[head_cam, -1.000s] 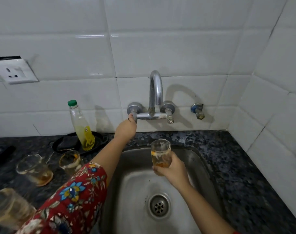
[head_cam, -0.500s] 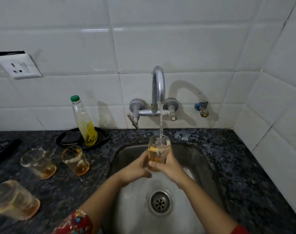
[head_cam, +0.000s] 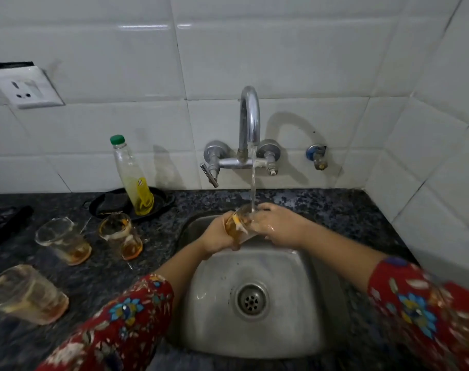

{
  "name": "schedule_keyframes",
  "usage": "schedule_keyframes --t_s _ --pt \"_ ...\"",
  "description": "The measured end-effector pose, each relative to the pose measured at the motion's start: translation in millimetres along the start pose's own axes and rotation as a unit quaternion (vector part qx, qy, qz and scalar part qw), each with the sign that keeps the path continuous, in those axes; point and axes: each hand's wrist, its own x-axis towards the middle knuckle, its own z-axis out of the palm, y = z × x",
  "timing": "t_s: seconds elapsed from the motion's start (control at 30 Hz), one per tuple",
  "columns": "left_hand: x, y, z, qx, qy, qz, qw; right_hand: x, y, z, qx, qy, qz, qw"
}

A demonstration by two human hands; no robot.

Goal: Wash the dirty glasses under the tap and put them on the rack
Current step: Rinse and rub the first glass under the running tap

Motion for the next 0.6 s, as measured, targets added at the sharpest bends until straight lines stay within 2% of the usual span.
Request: schedule_keyframes --t_s 0.03,0.07,0.1,0.17,0.23,0.27,0.33,0.4,0.43,0.47,0.53,0.6 --pt "-2 3 4 0.01 0.01 0.001 1.0 7 1 -4 -0.017 -0.037 0.011 0.999" --pt "-4 6 10 0.004 0.029 0.002 1.0 14 -4 -5 0.011 -0.065 0.051 0.997" --pt "-7 7 18 -0.01 0.063 0.009 0.998 22 -12 -4 0.082 -0.084 0.107 0.987" --pt "-14 4 30 -0.012 0.135 0.045 0.99 35 -25 -3 0.246 -0.127 0.187 0.943" --pt "-16 -1 29 0.035 0.154 0.074 0.985 33 -27 -11 0.289 -0.142 0.19 0.928" --pt "-14 -2 24 0.048 0.132 0.076 0.987 28 -24 -15 0.255 -0.144 0.162 0.942" --pt "-8 3 9 0.087 0.045 0.083 0.992 15 -18 -26 0.06 -0.134 0.057 0.988" --pt "-6 12 2 0.151 -0.023 0.109 0.982 11 -13 -28 -0.068 -0.109 -0.025 0.991" --pt "-6 15 4 0.157 -0.019 0.117 0.981 12 -15 -26 -0.094 -0.112 -0.025 0.989" --pt "-7 17 8 0.144 0.005 0.114 0.983 15 -18 -22 -0.101 -0.122 0.004 0.987" --pt "-9 17 21 0.108 0.08 0.095 0.986 23 -27 -19 0.002 -0.163 0.127 0.978" --pt "-12 14 29 0.077 0.117 0.091 0.986 31 -29 -14 0.112 -0.169 0.171 0.964"
